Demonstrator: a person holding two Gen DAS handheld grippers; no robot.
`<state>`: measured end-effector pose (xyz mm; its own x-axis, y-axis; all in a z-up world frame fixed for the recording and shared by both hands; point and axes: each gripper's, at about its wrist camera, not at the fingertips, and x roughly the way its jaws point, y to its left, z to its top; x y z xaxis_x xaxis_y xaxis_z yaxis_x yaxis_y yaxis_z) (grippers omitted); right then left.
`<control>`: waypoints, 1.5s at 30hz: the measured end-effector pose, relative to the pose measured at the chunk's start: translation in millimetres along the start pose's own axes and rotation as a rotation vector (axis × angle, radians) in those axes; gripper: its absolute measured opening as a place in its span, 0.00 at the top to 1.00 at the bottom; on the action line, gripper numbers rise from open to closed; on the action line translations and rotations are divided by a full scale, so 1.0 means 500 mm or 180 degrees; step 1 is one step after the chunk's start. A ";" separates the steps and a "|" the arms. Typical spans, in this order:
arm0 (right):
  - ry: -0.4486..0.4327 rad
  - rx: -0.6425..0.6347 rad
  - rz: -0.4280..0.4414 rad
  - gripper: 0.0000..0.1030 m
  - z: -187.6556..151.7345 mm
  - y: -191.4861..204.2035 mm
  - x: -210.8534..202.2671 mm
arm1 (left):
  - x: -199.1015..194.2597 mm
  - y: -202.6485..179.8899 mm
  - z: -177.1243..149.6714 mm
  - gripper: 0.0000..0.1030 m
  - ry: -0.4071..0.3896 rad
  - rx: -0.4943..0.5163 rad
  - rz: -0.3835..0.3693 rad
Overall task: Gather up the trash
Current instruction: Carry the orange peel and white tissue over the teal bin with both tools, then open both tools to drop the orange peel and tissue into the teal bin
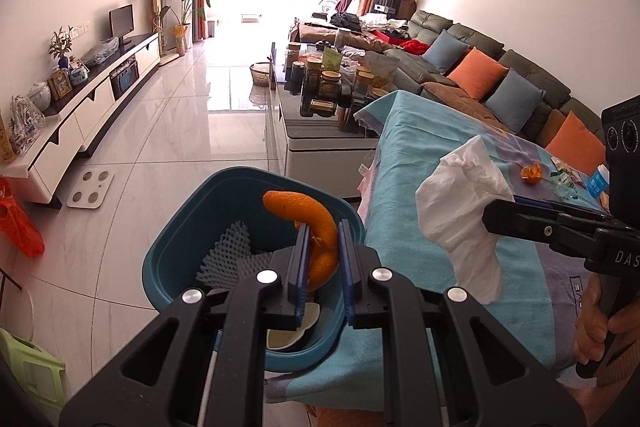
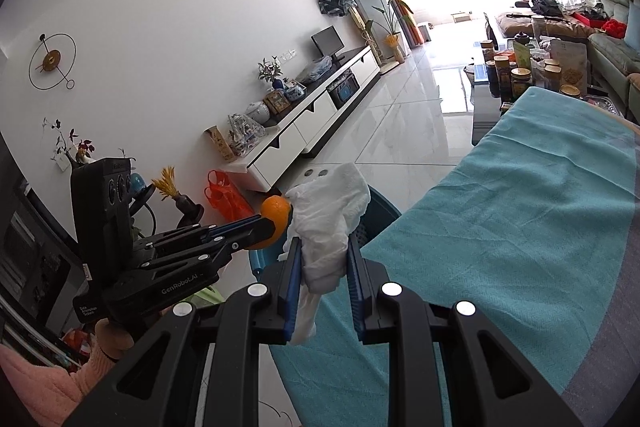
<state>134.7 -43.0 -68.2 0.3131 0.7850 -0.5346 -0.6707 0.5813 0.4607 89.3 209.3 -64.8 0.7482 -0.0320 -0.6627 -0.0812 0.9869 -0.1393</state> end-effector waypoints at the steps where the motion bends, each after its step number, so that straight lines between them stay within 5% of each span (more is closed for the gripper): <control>1: 0.0004 -0.0008 0.0005 0.81 0.001 0.002 0.002 | 0.001 0.001 0.000 0.86 0.0001 -0.0004 0.0003; 45: 0.0349 -0.0165 -0.0124 0.80 0.045 0.058 0.143 | 0.094 0.060 -0.009 0.86 0.0189 -0.0221 0.0202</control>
<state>152.7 34.8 -76.9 0.2662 0.7322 -0.6269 -0.6941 0.5969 0.4024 118.9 236.9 -103.3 0.6999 0.0188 -0.7140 -0.1742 0.9740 -0.1450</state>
